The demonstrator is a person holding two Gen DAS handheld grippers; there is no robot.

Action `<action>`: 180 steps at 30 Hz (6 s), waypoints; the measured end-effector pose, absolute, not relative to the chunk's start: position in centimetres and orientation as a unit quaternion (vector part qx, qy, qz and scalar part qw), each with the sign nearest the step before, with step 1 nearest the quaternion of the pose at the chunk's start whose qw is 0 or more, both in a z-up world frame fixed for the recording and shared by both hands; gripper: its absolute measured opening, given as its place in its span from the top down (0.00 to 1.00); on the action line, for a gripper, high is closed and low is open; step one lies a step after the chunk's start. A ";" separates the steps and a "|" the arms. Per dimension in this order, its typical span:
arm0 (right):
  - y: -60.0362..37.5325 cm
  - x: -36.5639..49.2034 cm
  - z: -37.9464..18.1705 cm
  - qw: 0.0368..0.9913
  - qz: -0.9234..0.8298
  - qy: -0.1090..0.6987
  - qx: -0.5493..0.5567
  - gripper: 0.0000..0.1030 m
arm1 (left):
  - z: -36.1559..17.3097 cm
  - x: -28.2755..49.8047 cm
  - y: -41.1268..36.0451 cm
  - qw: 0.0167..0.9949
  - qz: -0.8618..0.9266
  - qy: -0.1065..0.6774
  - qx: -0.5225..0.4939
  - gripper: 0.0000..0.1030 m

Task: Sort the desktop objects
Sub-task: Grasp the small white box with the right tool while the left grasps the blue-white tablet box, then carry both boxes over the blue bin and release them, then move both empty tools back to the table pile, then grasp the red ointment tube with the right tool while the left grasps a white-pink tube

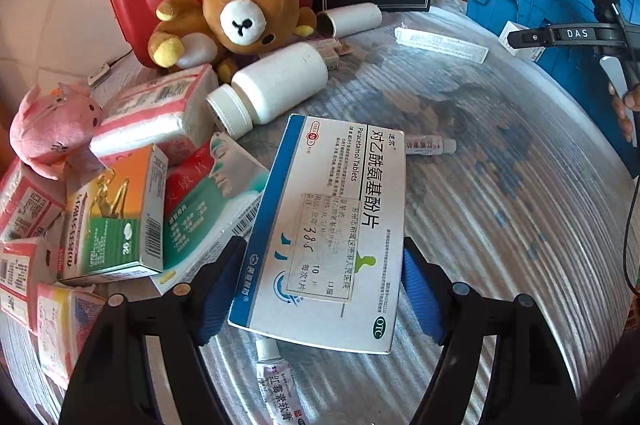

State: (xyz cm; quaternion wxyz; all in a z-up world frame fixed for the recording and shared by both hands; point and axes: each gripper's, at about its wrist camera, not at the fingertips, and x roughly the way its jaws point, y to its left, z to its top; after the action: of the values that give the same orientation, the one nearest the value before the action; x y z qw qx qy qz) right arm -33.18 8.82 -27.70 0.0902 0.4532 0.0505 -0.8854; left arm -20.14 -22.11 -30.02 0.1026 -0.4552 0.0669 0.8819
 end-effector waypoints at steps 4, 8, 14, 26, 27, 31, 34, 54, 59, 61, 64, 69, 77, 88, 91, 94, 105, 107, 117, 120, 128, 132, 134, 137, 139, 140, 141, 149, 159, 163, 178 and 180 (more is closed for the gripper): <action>8.1 -31.6 -25.3 0.099 -0.900 0.052 0.422 0.39 | -27.1 -19.7 -21.3 0.105 0.896 0.077 -0.424 0.28; 8.0 -28.9 -21.5 0.099 -0.918 0.051 0.380 0.39 | -23.4 -19.4 -19.6 0.112 0.911 0.094 -0.386 0.28; 9.6 -23.5 -15.3 0.078 -0.946 0.043 0.312 0.39 | -16.9 -19.8 -14.9 0.148 0.928 0.122 -0.319 0.28; 21.3 -12.5 -2.5 -0.052 -0.984 0.022 0.170 0.39 | -3.2 -21.3 2.5 0.277 0.934 0.138 -0.180 0.28; 23.0 -12.2 -1.9 -0.066 -0.984 0.018 0.166 0.39 | -2.4 -21.5 4.6 0.286 0.932 0.140 -0.174 0.28; 29.7 -12.1 -0.2 -0.103 -0.982 -0.007 0.159 0.38 | 0.2 -22.6 12.2 0.308 0.928 0.142 -0.156 0.27; 34.1 -12.4 0.6 -0.125 -0.979 -0.018 0.158 0.38 | 1.3 -23.4 17.3 0.308 0.926 0.153 -0.153 0.27; 46.7 -13.8 2.5 -0.144 -0.978 -0.088 0.123 0.02 | 4.8 -25.4 27.9 0.228 0.948 0.160 -0.158 0.22; 46.1 -13.1 1.8 -0.137 -0.980 -0.089 0.116 0.00 | 3.9 -24.2 27.0 0.204 0.954 0.158 -0.154 0.22; 45.8 -12.9 1.7 -0.132 -0.981 -0.088 0.115 0.00 | 3.7 -23.8 26.1 0.194 0.957 0.147 -0.157 0.22; 45.0 -12.6 1.6 -0.123 -0.982 -0.084 0.114 0.00 | 3.3 -23.2 24.3 0.169 0.964 0.134 -0.157 0.22; 43.3 -11.7 1.3 -0.111 -0.985 -0.075 0.112 0.00 | 2.4 -22.3 21.5 0.140 0.970 0.109 -0.165 0.22; 38.7 -8.7 1.3 -0.093 -0.987 -0.058 0.117 0.00 | 1.0 -18.6 15.4 0.105 0.977 0.094 -0.162 0.22; 26.4 -6.9 0.5 -0.031 -0.991 -0.037 0.123 0.00 | -2.1 -12.2 1.8 0.043 0.979 0.101 -0.171 0.22; 23.1 -6.9 -0.6 -0.015 -0.990 -0.031 0.137 0.00 | -3.2 -10.9 -1.9 0.031 0.978 0.104 -0.177 0.22; 20.5 -6.8 -1.6 0.005 -0.989 -0.029 0.146 0.00 | -4.2 -9.7 -5.4 0.017 0.978 0.104 -0.181 0.22; 16.2 -10.6 -5.0 0.059 -0.981 -0.009 0.182 0.00 | -11.1 -8.1 -13.3 -0.042 0.967 0.099 -0.229 0.22; 16.1 -11.8 -5.8 0.074 -0.979 -0.008 0.190 0.00 | -12.4 -8.0 -14.4 -0.050 0.964 0.092 -0.245 0.22; 13.5 -17.9 -12.9 0.186 -0.945 0.015 0.268 0.00 | -18.8 -6.5 -18.5 -0.090 0.945 0.075 -0.304 0.22; 11.2 -19.0 -14.3 0.212 -0.934 0.034 0.284 0.00 | -20.5 -6.1 -20.2 -0.094 0.940 0.071 -0.321 0.22; 4.5 -22.3 -19.3 0.262 -0.904 0.054 0.333 0.00 | -24.6 -7.8 -24.0 -0.060 0.921 0.062 -0.379 0.22; 0.6 -24.7 -22.9 0.293 -0.876 0.086 0.372 0.11 | -27.1 -9.4 -24.5 -0.025 0.910 0.057 -0.409 0.22; -1.3 -25.9 -24.8 0.311 -0.857 0.101 0.399 0.19 | -28.5 -10.4 -24.7 -0.008 0.902 0.048 -0.429 0.22; -3.4 -27.7 -27.7 0.331 -0.828 0.124 0.435 0.32 | -30.1 -11.6 -24.9 0.017 0.893 0.030 -0.449 0.28; -4.2 -28.8 -29.4 0.339 -0.812 0.135 0.455 0.38 | -30.9 -12.1 -24.9 0.029 0.888 0.025 -0.458 0.34; -4.5 -29.3 -30.2 0.343 -0.804 0.139 0.464 0.42 | -31.2 -12.3 -24.8 0.034 0.885 0.021 -0.463 0.36; -4.8 -29.9 -30.9 0.347 -0.798 0.141 0.473 0.45 | -31.6 -12.5 -24.9 0.038 0.882 0.018 -0.469 0.39; -6.9 -32.6 -34.2 0.391 -0.747 0.170 0.510 0.67 | -32.7 -12.8 -25.4 0.048 0.884 0.008 -0.466 0.44; -9.1 -31.7 -35.2 0.385 -0.739 0.243 0.496 0.77 | -32.2 -13.0 -25.9 0.032 0.887 -0.012 -0.460 0.78; -9.0 -31.3 -35.2 0.364 -0.751 0.235 0.498 0.83 | -32.2 -13.1 -26.0 0.030 0.885 -0.013 -0.464 0.82; -5.7 -28.6 -32.9 0.319 -0.787 0.194 0.491 0.84 | -29.4 -13.6 -24.3 0.041 0.892 0.029 -0.449 0.83; -4.9 -28.4 -31.2 0.312 -0.800 0.183 0.479 0.84 | -28.2 -13.7 -24.0 0.041 0.897 0.037 -0.439 0.83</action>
State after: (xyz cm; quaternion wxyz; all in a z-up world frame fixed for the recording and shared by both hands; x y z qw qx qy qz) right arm -28.44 -4.87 -31.24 0.3120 0.4789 0.1831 -0.7998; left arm -13.70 -23.95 -28.20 0.0415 -0.4390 0.0372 0.8968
